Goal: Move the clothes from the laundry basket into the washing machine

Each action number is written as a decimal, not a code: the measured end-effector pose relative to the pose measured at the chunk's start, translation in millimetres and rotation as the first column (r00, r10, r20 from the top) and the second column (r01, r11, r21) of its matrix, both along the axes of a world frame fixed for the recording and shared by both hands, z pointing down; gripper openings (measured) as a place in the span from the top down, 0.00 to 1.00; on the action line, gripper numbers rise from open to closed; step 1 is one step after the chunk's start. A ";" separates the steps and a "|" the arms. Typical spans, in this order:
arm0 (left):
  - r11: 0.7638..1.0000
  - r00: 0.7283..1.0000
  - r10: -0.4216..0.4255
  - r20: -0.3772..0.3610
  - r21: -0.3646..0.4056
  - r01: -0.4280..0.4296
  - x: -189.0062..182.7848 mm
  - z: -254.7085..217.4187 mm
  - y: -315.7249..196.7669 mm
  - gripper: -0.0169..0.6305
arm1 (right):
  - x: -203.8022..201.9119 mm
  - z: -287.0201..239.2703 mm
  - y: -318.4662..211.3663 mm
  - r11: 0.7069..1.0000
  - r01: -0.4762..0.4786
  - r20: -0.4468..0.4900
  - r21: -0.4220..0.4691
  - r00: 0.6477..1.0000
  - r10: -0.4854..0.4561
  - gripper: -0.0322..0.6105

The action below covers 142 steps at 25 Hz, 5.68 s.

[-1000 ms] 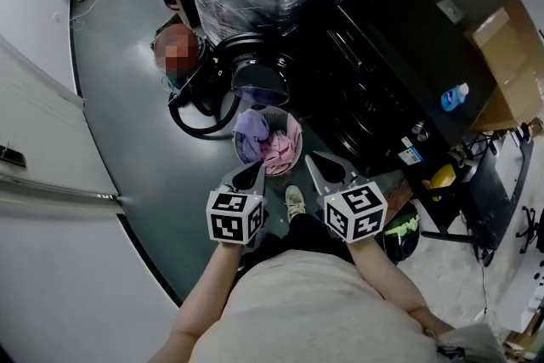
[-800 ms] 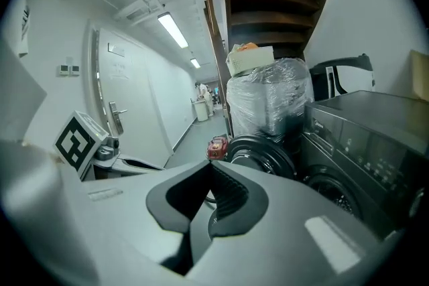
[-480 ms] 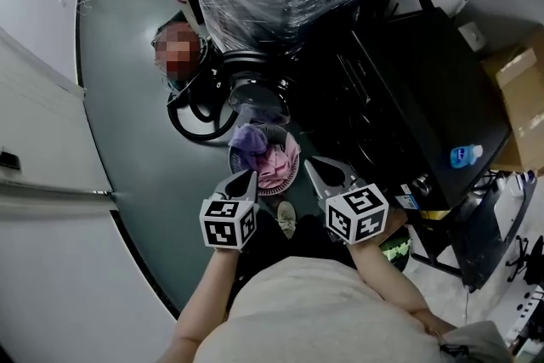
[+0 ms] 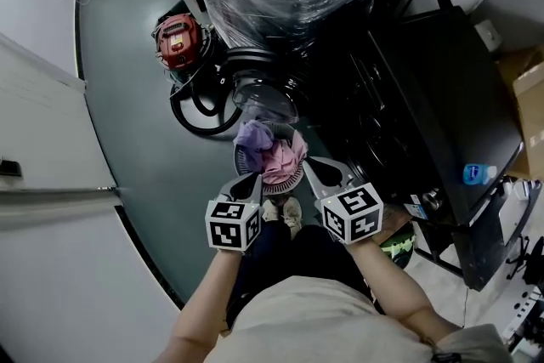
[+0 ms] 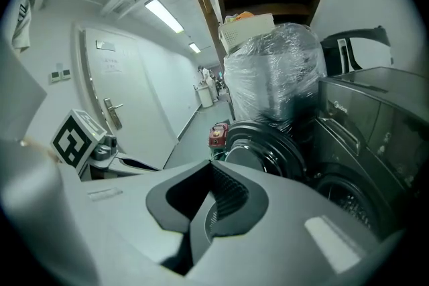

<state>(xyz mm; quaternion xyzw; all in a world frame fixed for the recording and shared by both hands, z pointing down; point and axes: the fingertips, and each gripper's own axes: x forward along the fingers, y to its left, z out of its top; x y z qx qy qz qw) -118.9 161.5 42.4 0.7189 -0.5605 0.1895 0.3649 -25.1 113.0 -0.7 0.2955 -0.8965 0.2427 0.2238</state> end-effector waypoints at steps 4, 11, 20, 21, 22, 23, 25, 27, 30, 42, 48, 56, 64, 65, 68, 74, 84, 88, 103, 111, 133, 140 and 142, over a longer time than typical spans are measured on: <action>1.000 1.000 0.024 0.003 -0.013 -0.024 -6.4 14.2 -11.0 0.97 | -11.3 15.7 4.6 1.000 0.026 -0.027 -0.015 0.999 -0.027 0.91; 0.996 1.000 -0.009 -0.012 -0.086 0.008 -25.9 66.6 -7.9 0.97 | -17.2 78.3 10.6 0.995 -0.008 -0.069 -0.102 0.998 0.001 0.91; 0.990 1.000 -0.011 0.000 -0.138 0.011 -44.2 180.8 -18.2 0.97 | -22.8 184.6 4.8 0.985 -0.053 -0.101 -0.162 0.994 0.037 0.90; 0.990 1.000 -0.013 0.004 -0.143 0.013 -47.2 195.2 -20.3 0.97 | -24.1 198.8 3.4 0.983 -0.062 -0.099 -0.171 0.994 0.045 0.90; 0.989 1.000 -0.012 0.009 -0.148 0.013 -50.0 209.4 -22.8 0.96 | -25.0 212.8 2.3 0.981 -0.071 -0.096 -0.181 0.994 0.054 0.91; 0.988 1.000 -0.009 0.017 -0.153 0.012 -52.7 223.6 -25.8 0.95 | -25.5 226.6 1.5 0.979 -0.079 -0.093 -0.190 0.994 0.062 0.90; 0.988 0.999 -0.003 0.039 -0.157 0.009 -59.5 252.0 -33.7 0.89 | -26.1 253.5 0.3 0.975 -0.090 -0.092 -0.204 0.993 0.072 0.90; 0.987 0.997 0.002 0.075 -0.158 0.010 -70.9 282.6 -45.4 0.83 | -27.5 280.3 -1.9 0.972 -0.098 -0.092 -0.212 0.993 0.080 0.90; 0.987 0.991 0.008 0.136 -0.161 0.014 -92.9 331.3 -66.6 0.73 | -30.6 318.5 -5.5 0.970 -0.106 -0.087 -0.217 0.992 0.089 0.91; 0.967 0.945 0.117 0.305 -0.251 -0.039 -147.9 473.5 -127.1 0.66 | -12.8 404.6 -0.8 0.962 -0.112 -0.137 -0.249 0.987 0.080 0.90; 0.960 0.907 0.160 0.389 -0.275 -0.052 -154.6 485.2 -133.6 0.82 | -12.1 412.1 0.6 0.956 -0.135 -0.134 -0.260 0.986 0.103 0.90; 0.972 0.943 0.178 0.282 -0.202 -0.123 -137.2 431.5 -117.1 0.95 | -23.5 395.8 -3.8 0.958 -0.143 -0.110 -0.249 0.987 0.119 0.90; 0.939 0.933 0.344 0.108 -0.044 -0.342 -60.2 345.9 -87.1 0.95 | -36.0 363.8 -9.3 0.981 -0.087 -0.050 -0.173 0.996 0.080 0.85; 0.934 0.931 0.356 0.078 -0.015 -0.356 -52.4 334.7 -85.7 0.95 | -37.5 362.4 -8.8 0.982 -0.072 -0.040 -0.176 0.997 0.066 0.77; 0.914 0.914 0.402 -0.043 0.075 -0.399 -23.5 298.3 -80.6 0.95 | -37.2 359.4 -3.6 0.983 -0.030 -0.024 -0.182 0.999 0.026 0.58; 0.850 0.820 0.523 -0.233 0.208 -0.484 39.0 229.3 -67.5 0.95 | -29.7 364.9 -0.3 0.981 -0.035 -0.039 -0.190 0.999 0.028 0.40; 0.829 0.774 0.558 -0.299 0.230 -0.509 65.2 221.4 -45.6 0.95 | 3.3 341.0 -11.8 0.976 -0.166 0.008 -0.141 0.986 0.169 0.87; 0.808 0.775 0.590 -0.229 0.183 -0.561 68.8 242.3 -37.1 0.78 | 15.2 314.0 -13.2 0.980 -0.169 0.083 -0.102 0.981 0.177 0.88; 0.577 0.585 0.811 0.016 0.152 -0.803 124.3 283.2 -57.2 0.45 | 70.7 217.7 -2.5 0.971 -0.232 0.222 0.062 0.952 0.213 0.88; 0.577 0.581 0.813 -0.041 0.186 -0.795 167.0 278.3 -68.4 0.92 | 121.8 203.2 1.6 0.936 -0.338 0.210 0.098 0.926 0.313 0.88; 0.457 0.475 0.880 -0.005 0.284 -0.843 190.2 196.3 -87.5 0.93 | 93.4 288.7 -21.6 0.996 -0.022 -0.280 0.086 0.959 0.045 0.28; 0.416 0.411 0.906 -0.098 0.381 -0.826 209.9 168.1 -80.4 0.93 | 83.0 263.9 -47.6 0.967 -0.099 -0.122 0.233 0.984 0.130 0.67; 0.462 0.444 0.885 -0.142 0.401 -0.791 213.7 168.8 -82.5 0.93 | 88.2 262.4 -48.8 0.958 -0.178 -0.062 0.225 0.979 0.196 0.76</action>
